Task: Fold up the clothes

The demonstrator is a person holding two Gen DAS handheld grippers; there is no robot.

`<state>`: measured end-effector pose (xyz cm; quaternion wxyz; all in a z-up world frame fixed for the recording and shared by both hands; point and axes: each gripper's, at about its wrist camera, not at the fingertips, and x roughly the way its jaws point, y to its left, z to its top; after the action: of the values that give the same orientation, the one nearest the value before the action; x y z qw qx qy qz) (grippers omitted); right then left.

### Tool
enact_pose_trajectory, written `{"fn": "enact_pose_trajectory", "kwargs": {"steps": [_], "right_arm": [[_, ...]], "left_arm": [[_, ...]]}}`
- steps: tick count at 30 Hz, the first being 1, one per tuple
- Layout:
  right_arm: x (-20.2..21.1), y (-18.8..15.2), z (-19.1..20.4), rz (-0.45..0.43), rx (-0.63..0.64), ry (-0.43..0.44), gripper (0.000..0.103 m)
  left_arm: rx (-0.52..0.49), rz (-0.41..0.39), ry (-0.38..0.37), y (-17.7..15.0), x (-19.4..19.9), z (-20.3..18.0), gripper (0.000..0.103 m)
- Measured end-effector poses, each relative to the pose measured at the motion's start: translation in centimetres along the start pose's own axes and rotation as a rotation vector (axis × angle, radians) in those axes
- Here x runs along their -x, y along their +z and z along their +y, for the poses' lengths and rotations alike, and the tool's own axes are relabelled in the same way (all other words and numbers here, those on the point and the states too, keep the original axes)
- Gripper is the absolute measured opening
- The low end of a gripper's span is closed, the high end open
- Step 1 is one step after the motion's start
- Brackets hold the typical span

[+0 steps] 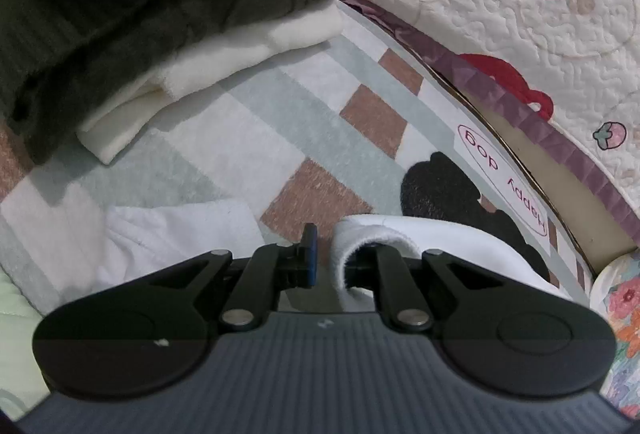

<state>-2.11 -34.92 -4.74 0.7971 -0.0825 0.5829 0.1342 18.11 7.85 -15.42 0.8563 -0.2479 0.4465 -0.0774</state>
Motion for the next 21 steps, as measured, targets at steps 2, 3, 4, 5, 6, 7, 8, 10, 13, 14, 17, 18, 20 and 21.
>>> {"fn": "enact_pose_trajectory", "kwargs": {"steps": [2,3,4,5,6,7,8,10,13,14,17,18,20,21], "right_arm": [[0.5,0.4,0.9,0.008,0.076,0.012,0.043],[0.4,0.5,0.9,0.012,0.078,-0.007,0.043],[0.1,0.6,0.7,0.012,0.062,-0.015,0.043],[-0.1,0.6,0.5,0.013,0.039,-0.015,0.043],[-0.4,0.4,0.2,0.016,0.012,-0.007,0.043],[-0.7,0.2,0.0,0.018,-0.011,-0.01,0.043],[-0.9,-0.1,-0.3,0.021,-0.029,-0.017,0.043],[-1.0,-0.7,-0.9,0.012,-0.064,-0.053,0.041],[-0.6,-0.7,-2.9,-0.033,-0.184,-0.07,0.004],[-0.1,-0.4,-3.7,-0.064,-0.22,-0.092,0.004],[2.6,1.4,-6.1,-0.183,-0.285,-0.226,0.004],[4.4,2.1,-7.0,-0.247,-0.299,-0.285,0.004],[8.0,3.7,-8.8,-0.382,-0.327,-0.397,0.004],[10.3,4.5,-9.7,-0.468,-0.338,-0.441,0.004]], "left_arm": [[0.002,0.004,0.002,0.0,-0.1,0.0,0.009],[0.002,0.007,0.004,0.0,-0.1,0.0,0.009],[0.003,0.009,0.005,-0.1,-0.2,0.0,0.009],[0.003,0.01,0.006,-0.1,-0.2,0.0,0.009],[0.004,0.01,0.007,-0.1,-0.3,0.0,0.009],[0.005,0.011,0.007,-0.1,-0.3,0.1,0.009],[0.005,0.011,0.004,-0.1,-0.3,0.1,0.009],[0.009,0.01,-0.006,0.0,-0.3,0.2,0.009],[-0.022,0.001,-0.019,0.0,-0.1,-0.1,0.008],[-0.045,-0.005,-0.025,0.0,0.0,-0.4,0.001],[-0.169,-0.091,-0.091,0.1,2.4,-3.1,0.002],[-0.193,-0.131,-0.139,0.3,3.6,-4.0,0.002],[-0.226,-0.204,-0.234,0.5,5.9,-5.6,0.002],[-0.238,-0.229,-0.266,0.6,6.6,-6.2,0.002]]}}
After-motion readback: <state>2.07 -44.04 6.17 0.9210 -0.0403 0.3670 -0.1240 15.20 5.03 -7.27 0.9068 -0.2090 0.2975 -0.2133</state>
